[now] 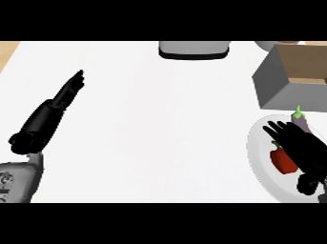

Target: Pick the bell pepper from the plate and place it in the cardboard box

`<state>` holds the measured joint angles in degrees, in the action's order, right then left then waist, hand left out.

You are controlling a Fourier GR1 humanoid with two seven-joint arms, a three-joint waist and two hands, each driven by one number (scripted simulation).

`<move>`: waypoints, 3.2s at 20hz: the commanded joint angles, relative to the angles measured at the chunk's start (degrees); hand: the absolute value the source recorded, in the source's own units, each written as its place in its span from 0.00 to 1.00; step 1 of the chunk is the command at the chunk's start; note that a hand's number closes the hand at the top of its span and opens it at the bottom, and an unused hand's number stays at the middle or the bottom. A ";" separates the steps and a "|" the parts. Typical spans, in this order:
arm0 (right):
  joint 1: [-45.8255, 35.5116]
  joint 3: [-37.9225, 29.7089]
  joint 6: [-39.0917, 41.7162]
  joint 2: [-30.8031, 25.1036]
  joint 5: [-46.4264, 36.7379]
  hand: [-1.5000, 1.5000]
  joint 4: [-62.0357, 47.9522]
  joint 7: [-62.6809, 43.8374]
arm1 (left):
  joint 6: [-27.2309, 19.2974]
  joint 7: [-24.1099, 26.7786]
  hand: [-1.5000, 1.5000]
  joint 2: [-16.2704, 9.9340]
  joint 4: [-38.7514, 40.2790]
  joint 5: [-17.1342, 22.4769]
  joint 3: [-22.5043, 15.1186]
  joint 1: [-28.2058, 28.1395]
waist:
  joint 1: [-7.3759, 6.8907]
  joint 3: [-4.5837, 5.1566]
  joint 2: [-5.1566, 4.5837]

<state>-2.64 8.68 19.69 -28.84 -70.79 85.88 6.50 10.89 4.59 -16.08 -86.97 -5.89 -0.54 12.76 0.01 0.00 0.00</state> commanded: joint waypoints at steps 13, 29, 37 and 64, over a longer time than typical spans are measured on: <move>-2.14 -1.76 -16.71 0.24 -3.66 1.00 -9.64 15.15 | 1.69 -0.77 0.50 1.89 0.28 -1.33 2.22 1.35 | 0.12 -0.01 -0.02; 5.16 7.49 -14.34 -3.74 15.69 1.00 14.58 52.56 | 0.88 -1.52 0.50 3.13 -3.02 -3.17 0.54 -1.90 | 1.01 0.04 0.33; 6.75 -11.99 -4.62 -11.10 39.08 1.00 25.39 49.55 | 0.80 -3.74 0.50 2.78 -2.85 -2.47 2.27 0.80 | 1.37 0.06 0.24; -36.55 -9.69 1.67 -18.93 30.03 1.00 -37.66 34.37 | 3.87 -1.09 0.50 3.71 -2.85 -2.55 0.65 1.18 | -3.84 -0.10 -1.00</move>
<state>-36.49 -4.83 20.67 -45.85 -35.64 57.14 37.10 14.36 4.07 -12.66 -87.82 -8.89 0.46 14.91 -3.10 -0.04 -0.99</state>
